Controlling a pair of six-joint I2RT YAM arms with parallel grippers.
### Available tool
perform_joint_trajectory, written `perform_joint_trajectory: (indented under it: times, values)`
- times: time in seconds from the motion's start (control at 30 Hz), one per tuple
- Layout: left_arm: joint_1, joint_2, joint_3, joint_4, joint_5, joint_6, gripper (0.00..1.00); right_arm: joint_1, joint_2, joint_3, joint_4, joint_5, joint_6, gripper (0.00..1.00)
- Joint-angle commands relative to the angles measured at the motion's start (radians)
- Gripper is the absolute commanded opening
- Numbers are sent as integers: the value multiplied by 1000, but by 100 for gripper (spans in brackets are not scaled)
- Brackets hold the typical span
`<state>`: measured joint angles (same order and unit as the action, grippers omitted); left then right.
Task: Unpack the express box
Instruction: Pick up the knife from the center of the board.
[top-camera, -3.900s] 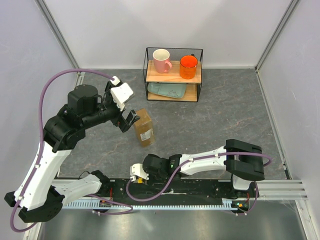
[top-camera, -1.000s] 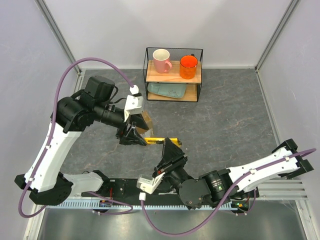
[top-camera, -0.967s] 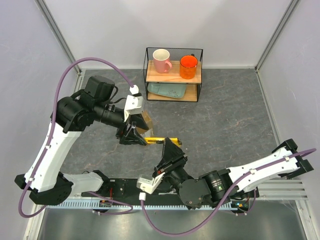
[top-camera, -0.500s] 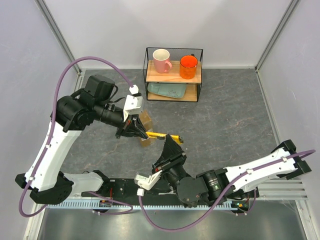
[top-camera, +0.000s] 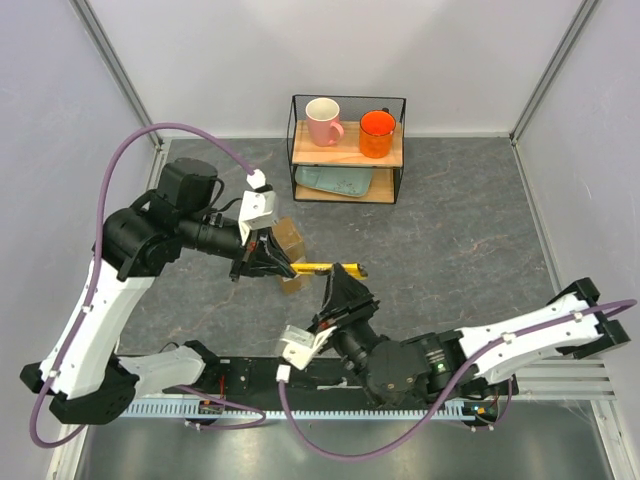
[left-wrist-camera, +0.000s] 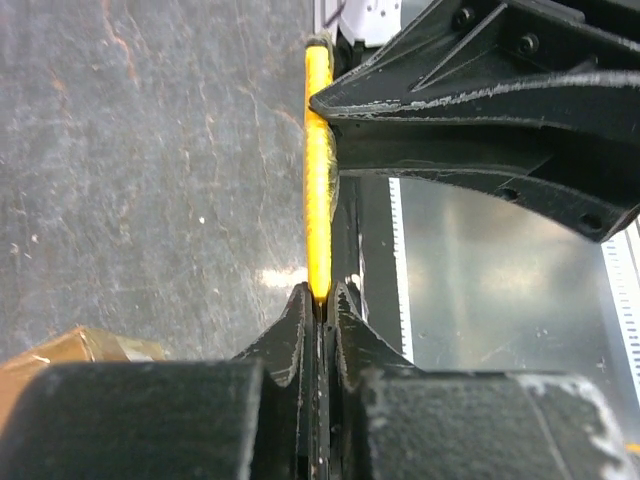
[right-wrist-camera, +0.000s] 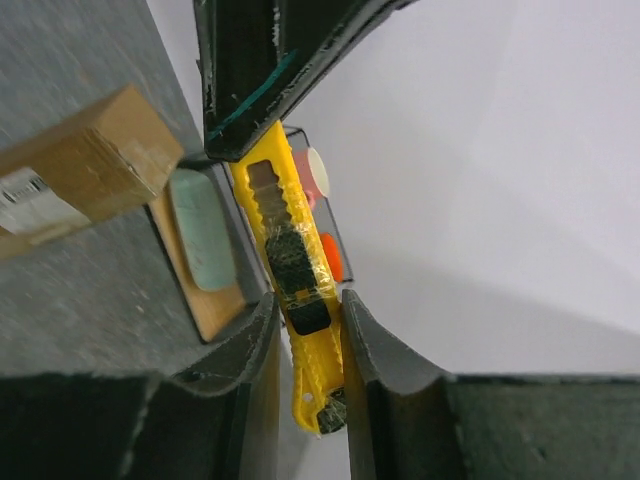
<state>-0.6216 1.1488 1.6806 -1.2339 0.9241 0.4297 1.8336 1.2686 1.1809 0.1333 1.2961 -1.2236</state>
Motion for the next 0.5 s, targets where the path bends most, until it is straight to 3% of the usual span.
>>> perform_joint_trajectory:
  times: [0.0,0.03,0.07,0.13,0.23,0.3,0.47]
  values:
    - [-9,34,-7,134,-7,-155,2,-14,-158,118,51,-241,358,23]
    - [-9,48,8,137,-8,-158,2,-14,-166,120,51,-247,369,27]
    - [-7,51,22,146,-8,-163,2,-16,-172,121,51,-248,381,40]
    - [-7,52,21,180,-16,-184,2,-17,-187,129,52,-254,410,52]
    - [-1,52,19,230,-39,-218,2,-17,-222,146,66,-264,458,92]
    - [17,42,8,269,-51,-238,2,-16,-276,142,81,-282,490,98]
    - [130,34,-2,425,-10,-360,2,-34,-425,63,97,-350,663,98]
